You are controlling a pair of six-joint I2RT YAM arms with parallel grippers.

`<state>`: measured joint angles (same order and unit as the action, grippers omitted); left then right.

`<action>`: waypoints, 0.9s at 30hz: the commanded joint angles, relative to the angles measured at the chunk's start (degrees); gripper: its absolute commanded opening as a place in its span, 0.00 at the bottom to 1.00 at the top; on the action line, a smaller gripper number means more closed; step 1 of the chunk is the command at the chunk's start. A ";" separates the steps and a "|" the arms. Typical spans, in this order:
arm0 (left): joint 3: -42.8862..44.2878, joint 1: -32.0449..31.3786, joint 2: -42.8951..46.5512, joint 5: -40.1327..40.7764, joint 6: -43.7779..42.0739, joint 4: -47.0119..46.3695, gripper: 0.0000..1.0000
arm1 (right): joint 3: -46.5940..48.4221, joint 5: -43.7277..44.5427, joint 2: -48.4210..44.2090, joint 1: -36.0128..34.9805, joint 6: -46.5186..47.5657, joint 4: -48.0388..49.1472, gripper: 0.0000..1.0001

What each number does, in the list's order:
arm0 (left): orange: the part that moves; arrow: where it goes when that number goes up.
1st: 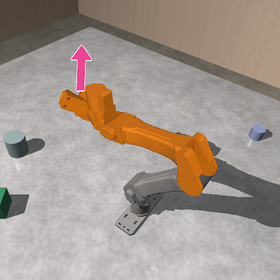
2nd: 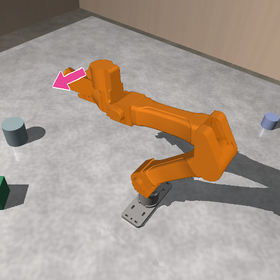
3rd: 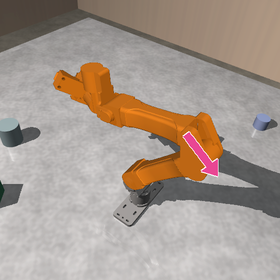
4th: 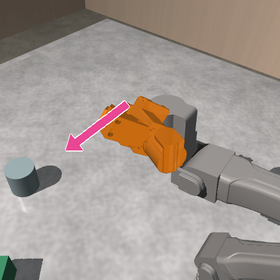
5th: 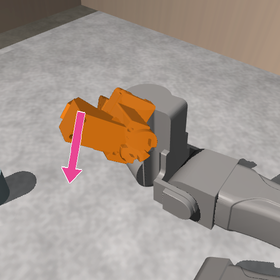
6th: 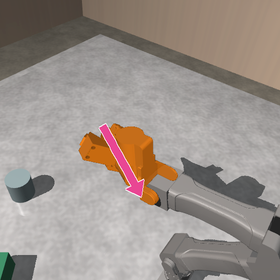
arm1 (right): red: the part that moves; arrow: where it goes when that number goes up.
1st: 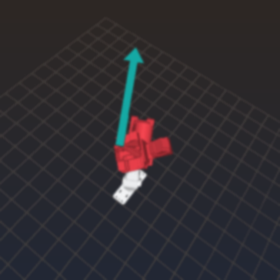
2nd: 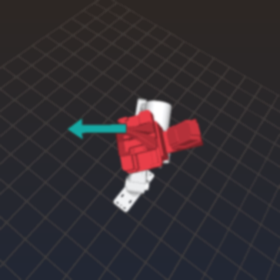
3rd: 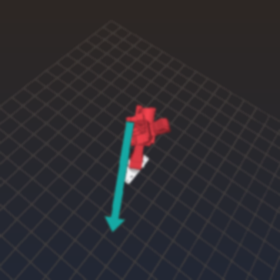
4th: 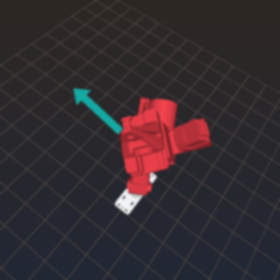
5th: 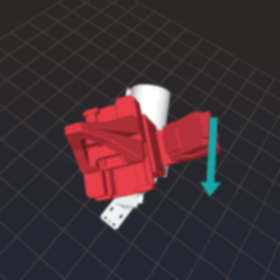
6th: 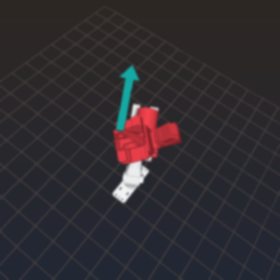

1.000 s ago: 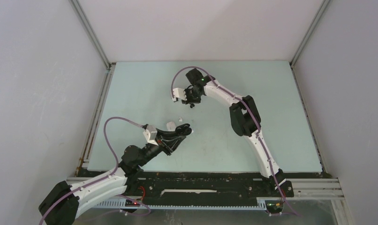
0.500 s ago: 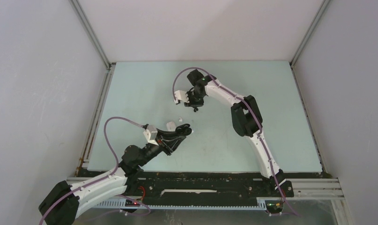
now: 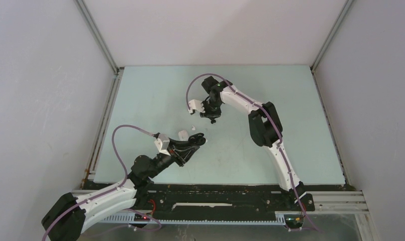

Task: Insert the wireless bluetooth earbuds into the charging case
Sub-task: Adjust the right earbud at the center of the board.

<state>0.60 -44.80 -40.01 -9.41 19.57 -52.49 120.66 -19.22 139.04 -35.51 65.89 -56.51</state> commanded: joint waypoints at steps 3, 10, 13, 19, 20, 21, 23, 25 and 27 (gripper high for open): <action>-4.90 0.59 -0.10 -0.47 0.42 -1.91 0.00 | -1.04 0.15 -3.63 0.29 -1.86 -6.59 0.25; -4.84 0.59 0.10 -0.65 0.55 -1.90 0.00 | -0.93 -0.82 -4.48 0.70 -3.44 -9.35 0.25; -4.88 0.59 0.15 -0.74 0.54 -1.96 0.00 | -1.00 -1.43 -5.09 0.85 -3.59 -10.45 0.25; -4.82 0.59 0.33 -1.04 0.64 -1.91 0.00 | -1.74 -1.85 -5.49 0.83 -3.76 -11.43 0.25; -4.90 0.54 0.36 -1.05 0.67 -1.91 0.00 | -1.86 -1.75 -5.39 0.76 -3.87 -11.43 0.25; -4.90 0.58 0.45 -0.99 0.72 -1.91 0.00 | -1.95 -1.66 -5.28 0.76 -3.94 -11.43 0.25; -4.99 0.58 0.67 -1.02 0.73 -1.94 0.00 | -2.07 -1.46 -4.95 0.65 -4.05 -11.43 0.25; -5.07 0.58 0.80 -1.04 0.69 -1.92 0.00 | -2.21 -1.06 -4.62 0.70 -4.23 -11.43 0.25; -5.08 0.59 0.82 -1.05 0.73 -1.91 0.00 | -2.16 -0.76 -4.27 0.69 -4.55 -11.12 0.25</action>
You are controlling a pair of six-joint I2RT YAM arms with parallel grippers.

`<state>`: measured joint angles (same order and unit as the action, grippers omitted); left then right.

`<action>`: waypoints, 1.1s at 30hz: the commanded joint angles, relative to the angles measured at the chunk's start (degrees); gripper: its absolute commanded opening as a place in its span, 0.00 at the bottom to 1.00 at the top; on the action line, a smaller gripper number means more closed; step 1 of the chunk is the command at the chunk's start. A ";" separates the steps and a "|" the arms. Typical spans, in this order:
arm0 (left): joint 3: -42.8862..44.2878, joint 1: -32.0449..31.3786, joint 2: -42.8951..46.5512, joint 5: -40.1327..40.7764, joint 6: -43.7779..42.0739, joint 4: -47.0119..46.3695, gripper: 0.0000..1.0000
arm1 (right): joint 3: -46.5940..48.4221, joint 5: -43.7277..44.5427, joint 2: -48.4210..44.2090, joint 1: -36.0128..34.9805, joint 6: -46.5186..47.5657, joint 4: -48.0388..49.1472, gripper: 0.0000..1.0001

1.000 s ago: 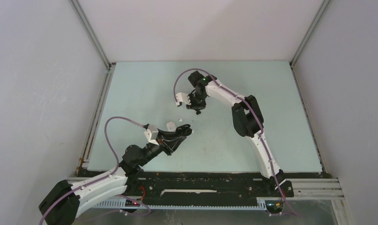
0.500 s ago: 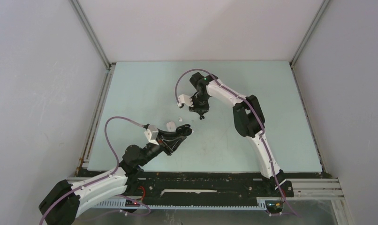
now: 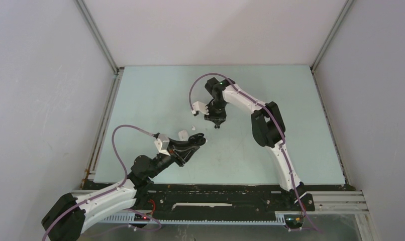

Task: Insert the wireless bluetooth earbuds into the charging case
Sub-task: Adjust the right earbud at the center of the board.

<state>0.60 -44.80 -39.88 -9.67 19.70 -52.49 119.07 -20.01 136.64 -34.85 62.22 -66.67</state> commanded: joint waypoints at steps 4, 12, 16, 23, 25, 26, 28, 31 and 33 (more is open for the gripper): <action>-5.06 0.59 0.68 -0.79 0.58 -1.91 0.00 | -0.30 -0.63 -1.66 0.37 -1.55 -0.22 0.26; -5.00 0.58 0.61 -0.94 0.68 -1.91 0.00 | -0.24 -1.17 -0.68 0.45 -2.36 -1.44 0.26; -4.91 0.59 0.29 -1.06 0.66 -1.93 0.00 | -0.10 -2.02 -0.24 0.56 -3.01 -2.17 0.26; -4.75 0.59 0.13 -1.22 0.66 -1.90 0.00 | 0.56 -4.60 -0.08 1.06 -4.52 -3.03 0.21; -4.80 0.58 0.01 -1.23 0.69 -1.93 0.00 | 1.28 -5.28 0.22 1.25 -4.83 -3.67 0.16; -4.79 0.59 -0.02 -1.26 0.69 -1.92 0.00 | 1.67 -5.56 0.40 1.41 -5.02 -3.91 0.12; -4.71 0.59 -0.02 -1.31 0.69 -1.91 0.00 | 2.35 -6.42 0.66 1.68 -5.31 -4.48 0.08; -4.68 0.59 -0.24 -1.31 0.77 -1.91 0.00 | 2.49 -7.13 0.93 1.80 -5.85 -4.53 0.09; -4.56 0.59 -0.48 -1.51 0.77 -1.91 0.00 | 2.49 -7.36 1.27 1.74 -6.11 -4.45 0.09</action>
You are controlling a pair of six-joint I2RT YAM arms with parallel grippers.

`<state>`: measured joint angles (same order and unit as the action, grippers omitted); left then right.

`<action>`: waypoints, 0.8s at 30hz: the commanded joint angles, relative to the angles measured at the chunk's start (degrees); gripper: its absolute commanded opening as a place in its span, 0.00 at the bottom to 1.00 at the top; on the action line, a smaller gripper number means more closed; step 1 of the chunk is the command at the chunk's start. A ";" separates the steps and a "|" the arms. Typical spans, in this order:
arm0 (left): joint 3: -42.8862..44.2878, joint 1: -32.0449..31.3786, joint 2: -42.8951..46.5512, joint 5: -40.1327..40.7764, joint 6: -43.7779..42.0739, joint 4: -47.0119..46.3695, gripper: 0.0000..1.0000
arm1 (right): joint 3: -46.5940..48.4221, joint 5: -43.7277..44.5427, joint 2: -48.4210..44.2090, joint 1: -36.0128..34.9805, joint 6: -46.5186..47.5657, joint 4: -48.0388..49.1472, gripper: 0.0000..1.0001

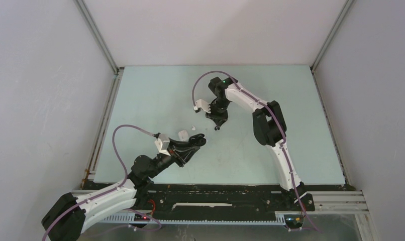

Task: Insert the wireless bluetooth earbuds into the charging case
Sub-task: Adjust the right earbud at the center of the board.

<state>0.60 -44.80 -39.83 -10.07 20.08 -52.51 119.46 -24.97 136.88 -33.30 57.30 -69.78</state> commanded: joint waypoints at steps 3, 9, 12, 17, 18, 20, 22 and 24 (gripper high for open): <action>-4.55 0.59 -0.55 -1.26 0.40 -1.89 0.00 | 2.16 -2.82 1.36 0.16 -1.55 -1.20 0.12; -4.52 0.58 -0.51 -1.12 0.40 -1.89 0.00 | 2.45 -4.32 1.37 0.09 -2.18 -0.93 0.17; -4.55 0.56 -0.53 -1.18 0.40 -1.89 0.00 | 2.61 -4.55 1.50 -0.01 -2.35 -0.72 0.20; -4.56 0.59 -0.42 -1.25 0.40 -1.89 0.00 | 2.75 -4.57 1.89 -0.37 -2.37 -0.46 0.23; -4.60 0.59 -0.46 -1.27 0.40 -1.89 0.00 | 2.79 -4.66 1.96 -0.42 -2.30 -0.51 0.23; -4.56 0.59 -0.46 -1.27 0.40 -1.88 0.00 | 2.98 -4.67 2.07 -0.56 -2.20 -0.61 0.23; -4.52 0.56 -0.43 -1.35 0.45 -1.89 0.00 | 3.06 -4.65 2.16 -0.75 -2.11 -0.61 0.22; -4.54 0.59 -0.44 -1.31 0.49 -1.89 0.00 | 3.14 -4.70 2.21 -0.88 -2.10 -0.50 0.23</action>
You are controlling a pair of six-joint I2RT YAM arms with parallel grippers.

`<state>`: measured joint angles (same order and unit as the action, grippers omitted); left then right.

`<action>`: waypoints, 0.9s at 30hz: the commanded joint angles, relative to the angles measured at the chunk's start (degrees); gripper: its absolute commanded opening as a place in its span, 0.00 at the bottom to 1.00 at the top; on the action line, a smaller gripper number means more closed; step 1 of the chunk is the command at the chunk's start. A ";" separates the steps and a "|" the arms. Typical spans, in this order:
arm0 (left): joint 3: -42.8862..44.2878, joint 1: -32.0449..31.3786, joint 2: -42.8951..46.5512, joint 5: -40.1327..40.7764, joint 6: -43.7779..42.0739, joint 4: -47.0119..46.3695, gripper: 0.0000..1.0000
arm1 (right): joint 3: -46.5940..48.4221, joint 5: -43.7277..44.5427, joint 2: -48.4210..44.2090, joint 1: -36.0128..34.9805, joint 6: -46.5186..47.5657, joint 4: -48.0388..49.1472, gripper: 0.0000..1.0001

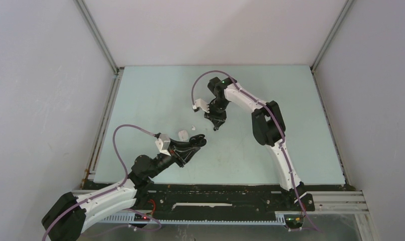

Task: Insert the wireless bluetooth earbuds into the charging case
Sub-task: Adjust the right earbud at the center of the board.

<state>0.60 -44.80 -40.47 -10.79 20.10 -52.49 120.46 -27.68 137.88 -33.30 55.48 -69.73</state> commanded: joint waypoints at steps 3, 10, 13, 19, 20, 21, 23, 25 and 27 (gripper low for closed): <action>-4.53 0.52 0.15 -0.64 0.47 -1.92 0.00 | 2.27 -2.28 1.32 -1.02 -0.13 -0.40 0.23; -4.44 0.58 -0.11 -0.63 0.46 -1.91 0.00 | 2.97 -2.89 2.23 -1.65 0.33 0.21 0.23; -4.41 0.59 -0.38 -0.72 0.40 -1.91 0.00 | 2.89 -2.41 2.47 -1.84 0.58 0.29 0.24; -4.37 0.57 -0.41 -0.64 0.47 -1.91 0.00 | 2.85 -1.77 2.44 -1.06 0.62 -0.84 0.24; -4.38 0.57 -0.47 -0.63 0.46 -1.91 0.00 | 2.91 -1.81 2.27 -0.87 0.36 -1.25 0.24; -4.35 0.54 -0.49 -0.64 0.47 -1.91 0.00 | 2.87 -2.05 2.01 -0.60 0.13 -1.58 0.24; -4.28 0.59 -0.53 -0.72 0.47 -1.91 0.00 | 2.21 -2.66 1.20 -0.08 -0.30 -2.25 0.25; -4.19 0.59 -0.72 -0.72 0.47 -1.91 0.00 | 0.69 -2.78 0.27 0.43 -0.68 -2.50 0.26; -4.12 0.58 -0.90 -0.88 0.47 -1.91 0.00 | -0.61 -2.67 -0.56 0.67 -0.62 -3.04 0.26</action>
<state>0.60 -44.80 -40.93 -10.90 20.10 -52.47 121.25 -29.34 139.61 -33.58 55.64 -69.67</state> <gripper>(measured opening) 0.310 0.256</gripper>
